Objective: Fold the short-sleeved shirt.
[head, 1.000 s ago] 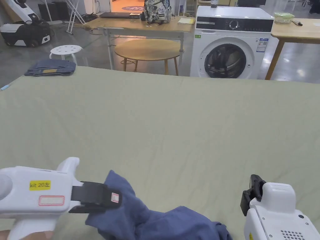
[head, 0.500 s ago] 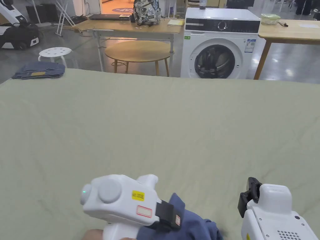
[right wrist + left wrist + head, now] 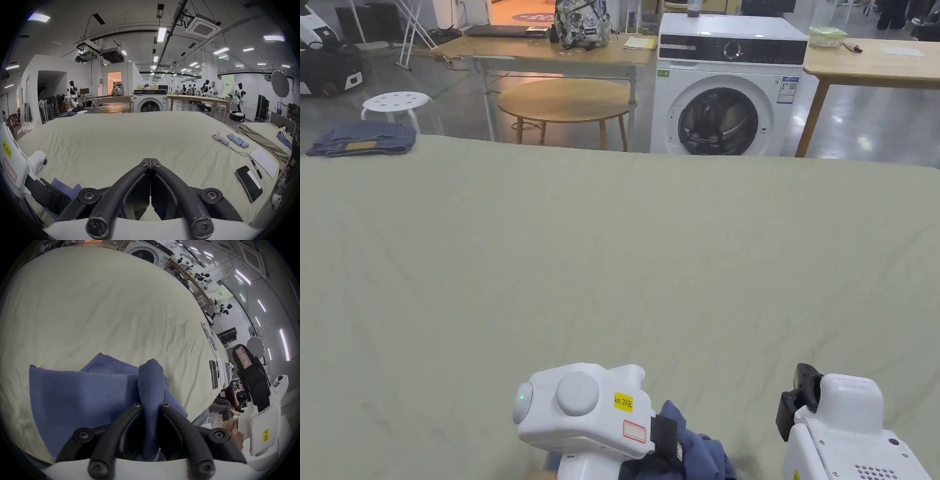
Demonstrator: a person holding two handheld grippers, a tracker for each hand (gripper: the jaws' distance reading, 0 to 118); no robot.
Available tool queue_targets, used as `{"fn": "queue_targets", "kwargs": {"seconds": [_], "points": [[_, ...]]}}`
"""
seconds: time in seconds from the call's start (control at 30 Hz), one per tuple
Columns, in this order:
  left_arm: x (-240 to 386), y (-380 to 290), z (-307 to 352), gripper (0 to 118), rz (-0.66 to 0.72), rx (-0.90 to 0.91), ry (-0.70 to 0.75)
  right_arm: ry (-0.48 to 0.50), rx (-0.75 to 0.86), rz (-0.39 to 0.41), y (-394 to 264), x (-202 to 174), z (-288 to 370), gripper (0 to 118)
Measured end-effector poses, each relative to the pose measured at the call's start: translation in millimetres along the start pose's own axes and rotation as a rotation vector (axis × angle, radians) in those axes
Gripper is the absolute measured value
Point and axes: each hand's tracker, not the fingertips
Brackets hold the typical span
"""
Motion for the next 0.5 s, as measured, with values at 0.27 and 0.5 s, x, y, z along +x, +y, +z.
{"fn": "queue_targets", "kwargs": {"seconds": [0.27,0.5], "points": [[4.0,-3.1,37.0,19,-0.019,0.064,-0.073,0.007,0.005,0.009,0.9,-2.9,2.0,0],[-9.8,-3.2,34.3,19,-0.015,0.076,-0.146,0.01,-0.002,0.005,-0.3,-2.9,2.1,0]]}}
